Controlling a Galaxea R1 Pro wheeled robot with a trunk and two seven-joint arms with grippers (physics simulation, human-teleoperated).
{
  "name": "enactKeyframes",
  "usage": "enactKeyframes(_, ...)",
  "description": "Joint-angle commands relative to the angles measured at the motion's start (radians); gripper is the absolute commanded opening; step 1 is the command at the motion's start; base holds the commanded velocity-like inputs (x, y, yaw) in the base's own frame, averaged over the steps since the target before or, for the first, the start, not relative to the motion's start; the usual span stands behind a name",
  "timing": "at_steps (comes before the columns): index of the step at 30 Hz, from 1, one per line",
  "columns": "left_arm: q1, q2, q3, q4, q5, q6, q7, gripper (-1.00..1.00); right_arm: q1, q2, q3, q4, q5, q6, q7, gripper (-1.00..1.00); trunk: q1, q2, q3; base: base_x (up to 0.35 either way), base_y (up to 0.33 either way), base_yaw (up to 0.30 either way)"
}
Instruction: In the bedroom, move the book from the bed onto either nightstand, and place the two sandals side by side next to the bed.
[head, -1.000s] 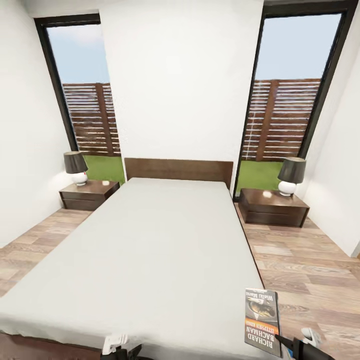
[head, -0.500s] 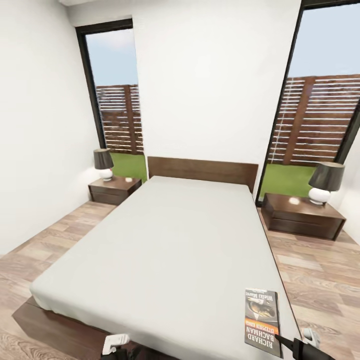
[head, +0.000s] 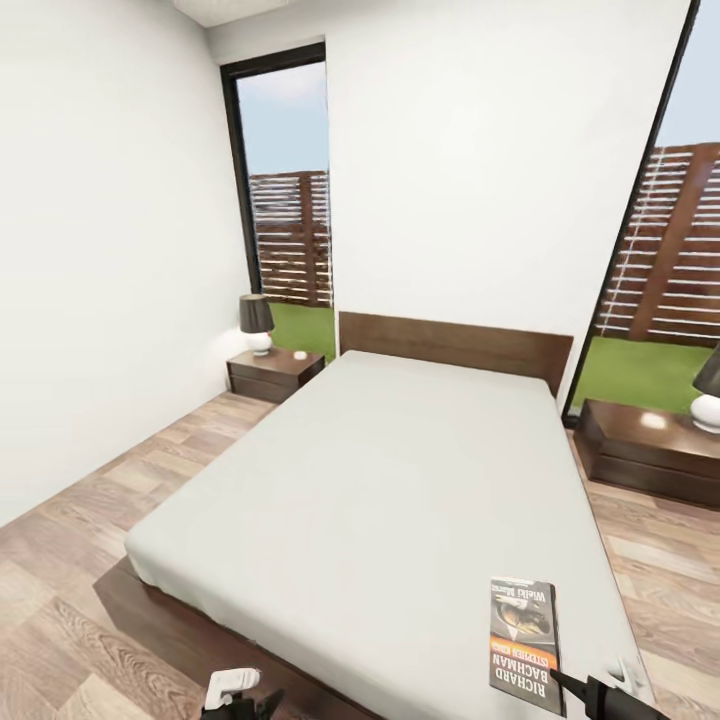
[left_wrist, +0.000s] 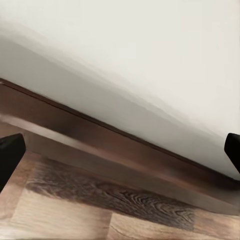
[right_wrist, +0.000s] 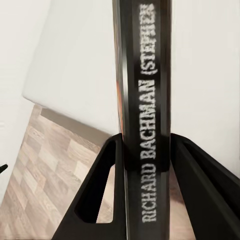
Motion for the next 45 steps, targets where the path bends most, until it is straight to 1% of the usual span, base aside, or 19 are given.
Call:
enactKeyframes(1, -0.001, 0.000, 0.008, 0.001, -0.011, -0.006, -0.002, 1.00, -0.001, -0.001, 0.002, -0.001, -0.013, 0.012, 0.005, -1.00, 0.000, -0.001, -0.001, 0.000, 0.000, 0.293)
enactKeyframes(13, -0.001, -0.006, 0.008, 0.001, -0.011, -0.006, -0.002, 1.00, -0.001, -0.001, 0.002, -0.001, -0.013, 0.012, 0.004, -1.00, 0.000, -0.001, -0.001, 0.000, 0.000, 0.293)
enactKeyframes(35, -0.002, -0.007, 0.008, 0.001, -0.011, -0.006, -0.002, 1.00, -0.001, -0.001, 0.002, -0.001, -0.013, 0.012, 0.004, -1.00, 0.000, -0.001, -0.001, 0.000, 0.000, 0.293)
enactKeyframes(45, -0.001, -0.007, 0.008, 0.001, -0.011, -0.006, -0.002, 1.00, -0.001, 0.003, 0.002, -0.001, -0.013, 0.012, 0.004, -1.00, 0.000, -0.001, -0.001, 0.000, 0.000, 0.293)
